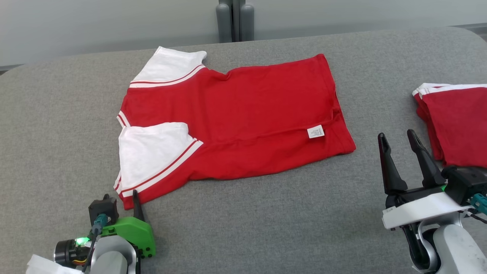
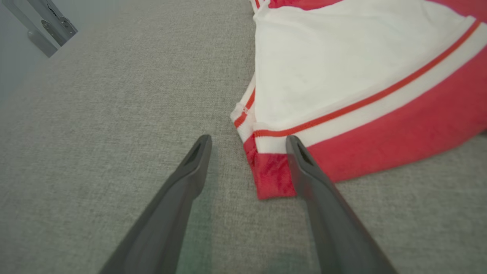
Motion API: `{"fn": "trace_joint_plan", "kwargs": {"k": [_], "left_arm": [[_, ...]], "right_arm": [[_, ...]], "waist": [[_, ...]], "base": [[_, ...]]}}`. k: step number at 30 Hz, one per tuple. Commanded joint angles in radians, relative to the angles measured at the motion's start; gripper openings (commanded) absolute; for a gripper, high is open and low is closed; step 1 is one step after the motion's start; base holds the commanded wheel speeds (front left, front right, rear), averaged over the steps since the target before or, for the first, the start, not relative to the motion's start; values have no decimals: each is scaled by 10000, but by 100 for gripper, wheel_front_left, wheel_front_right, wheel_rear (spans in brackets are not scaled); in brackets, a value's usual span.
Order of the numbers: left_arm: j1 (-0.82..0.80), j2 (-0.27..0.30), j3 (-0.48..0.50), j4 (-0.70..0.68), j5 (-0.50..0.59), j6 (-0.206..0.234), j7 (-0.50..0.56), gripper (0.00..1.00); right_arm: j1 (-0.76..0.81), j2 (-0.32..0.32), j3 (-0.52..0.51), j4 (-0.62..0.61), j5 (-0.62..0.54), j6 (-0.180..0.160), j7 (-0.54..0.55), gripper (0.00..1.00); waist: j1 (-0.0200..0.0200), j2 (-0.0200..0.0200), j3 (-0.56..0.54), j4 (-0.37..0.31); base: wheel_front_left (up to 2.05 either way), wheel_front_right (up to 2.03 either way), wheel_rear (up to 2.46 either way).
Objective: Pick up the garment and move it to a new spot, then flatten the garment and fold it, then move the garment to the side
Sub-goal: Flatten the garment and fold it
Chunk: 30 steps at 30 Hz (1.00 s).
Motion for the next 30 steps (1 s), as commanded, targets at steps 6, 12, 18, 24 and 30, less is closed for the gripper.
{"fn": "trace_joint_plan", "kwargs": {"k": [6,12,18,24,30], "left_arm": [[-302,-1,-144,-287,98,-379,18,0],[0,-181,-319,-2097,405,-536,17,0],[183,-274,-733,-3268,696,-691,17,0],[218,-328,-1192,-3975,706,-840,17,0],[256,-347,-1473,-4203,615,-833,17,0]], "right_arm": [[-246,103,-268,876,-104,-14,426,100],[-718,572,-902,2120,-712,-14,1403,100],[-1426,1011,-1479,3248,-731,-14,2008,100],[-2175,1130,-2162,4512,-719,-14,2170,100],[-2692,1198,-2586,5560,-941,-14,2191,100]], "waist": [[0,-1,18,329],[0,-1,250,894],[0,-1,501,1348],[0,-1,742,1709],[0,-1,810,1837]], "base": [[0,0,0],[0,0,0],[0,0,0],[0,0,0],[0,0,0]]}}
